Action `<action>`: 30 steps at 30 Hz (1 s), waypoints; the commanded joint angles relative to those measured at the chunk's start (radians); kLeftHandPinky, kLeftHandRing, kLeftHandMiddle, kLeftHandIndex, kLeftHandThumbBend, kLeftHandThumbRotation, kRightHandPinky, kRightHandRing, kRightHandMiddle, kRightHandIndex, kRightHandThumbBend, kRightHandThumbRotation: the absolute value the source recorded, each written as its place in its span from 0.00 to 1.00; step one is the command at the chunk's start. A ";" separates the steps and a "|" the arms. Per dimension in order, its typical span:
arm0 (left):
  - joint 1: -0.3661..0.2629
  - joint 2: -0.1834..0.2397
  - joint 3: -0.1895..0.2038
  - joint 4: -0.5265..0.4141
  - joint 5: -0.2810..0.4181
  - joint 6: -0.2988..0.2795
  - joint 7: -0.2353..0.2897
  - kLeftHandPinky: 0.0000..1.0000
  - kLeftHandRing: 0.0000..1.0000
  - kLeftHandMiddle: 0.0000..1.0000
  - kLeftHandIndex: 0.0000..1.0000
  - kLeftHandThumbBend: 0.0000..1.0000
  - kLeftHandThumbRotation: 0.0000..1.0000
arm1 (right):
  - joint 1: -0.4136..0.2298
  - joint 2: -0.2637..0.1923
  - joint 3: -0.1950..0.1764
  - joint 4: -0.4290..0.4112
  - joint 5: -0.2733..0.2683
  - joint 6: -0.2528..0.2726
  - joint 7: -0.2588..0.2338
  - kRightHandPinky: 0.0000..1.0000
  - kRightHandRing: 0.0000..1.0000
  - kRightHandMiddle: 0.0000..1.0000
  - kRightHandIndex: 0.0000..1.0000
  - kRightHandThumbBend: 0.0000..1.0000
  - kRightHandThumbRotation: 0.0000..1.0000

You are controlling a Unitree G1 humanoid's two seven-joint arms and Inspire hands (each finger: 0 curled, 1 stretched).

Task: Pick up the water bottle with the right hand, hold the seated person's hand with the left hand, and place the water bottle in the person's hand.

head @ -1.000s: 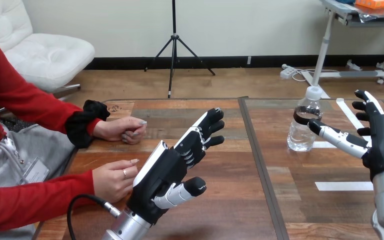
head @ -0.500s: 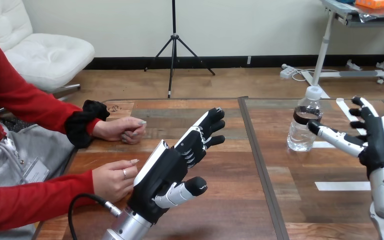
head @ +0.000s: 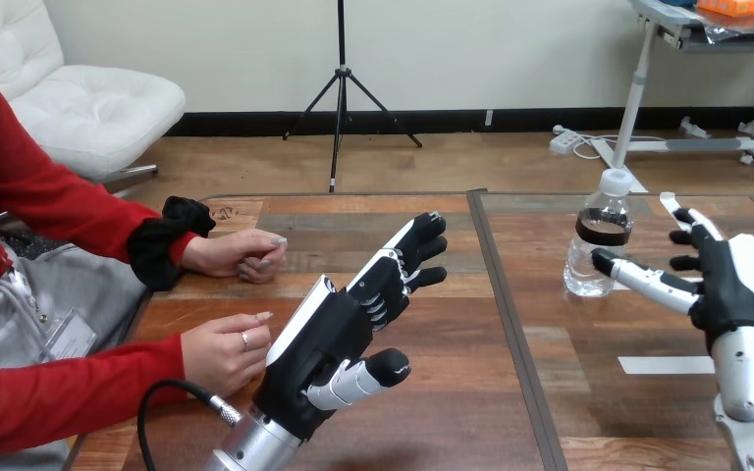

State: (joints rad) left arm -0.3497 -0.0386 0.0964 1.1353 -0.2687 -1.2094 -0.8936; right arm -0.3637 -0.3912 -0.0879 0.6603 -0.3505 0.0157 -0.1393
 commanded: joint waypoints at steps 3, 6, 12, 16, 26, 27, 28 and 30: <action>-0.060 -0.013 0.008 -0.017 -0.018 -0.011 -0.001 0.90 0.96 0.97 0.96 1.00 0.80 | -0.112 -0.024 0.027 0.053 0.000 -0.042 -0.017 0.66 0.80 0.88 0.93 1.00 0.57; -0.060 -0.013 0.008 -0.017 -0.018 -0.011 -0.001 0.90 0.96 0.97 0.96 1.00 0.80 | -0.121 -0.024 0.032 0.068 0.002 -0.044 -0.018 0.66 0.80 0.88 0.92 1.00 0.57; -0.058 -0.013 0.007 -0.018 -0.016 -0.011 0.001 0.90 0.96 0.97 0.96 1.00 0.80 | -0.134 -0.023 0.036 0.091 0.013 -0.050 -0.010 0.66 0.80 0.88 0.93 1.00 0.58; -0.057 -0.016 0.007 -0.020 -0.019 -0.009 0.000 0.90 0.96 0.97 0.96 1.00 0.80 | -0.149 -0.024 0.046 0.113 0.013 -0.053 -0.005 0.67 0.81 0.88 0.93 1.00 0.58; -0.057 -0.022 0.006 -0.022 -0.025 -0.014 -0.008 0.90 0.96 0.97 0.96 1.00 0.79 | -0.180 -0.028 0.066 0.167 0.004 -0.056 -0.008 0.68 0.81 0.88 0.93 1.00 0.58; -0.056 -0.022 0.006 -0.022 -0.025 -0.015 -0.009 0.90 0.96 0.98 0.96 1.00 0.79 | -0.188 -0.028 0.068 0.179 0.003 -0.052 -0.007 0.68 0.81 0.88 0.93 1.00 0.58; -0.056 -0.023 0.006 -0.023 -0.025 -0.014 -0.010 0.90 0.96 0.98 0.96 1.00 0.79 | -0.193 -0.028 0.070 0.187 0.003 -0.049 -0.007 0.67 0.81 0.88 0.93 1.00 0.58; -0.055 -0.024 0.005 -0.024 -0.026 -0.014 -0.012 0.90 0.96 0.98 0.96 1.00 0.79 | -0.203 -0.029 0.074 0.202 0.002 -0.047 -0.008 0.67 0.81 0.87 0.93 1.00 0.58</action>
State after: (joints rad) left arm -0.3497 -0.0420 0.0964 1.1351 -0.2701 -1.2097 -0.9011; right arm -0.4519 -0.3973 -0.0304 0.8378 -0.3477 -0.0148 -0.1394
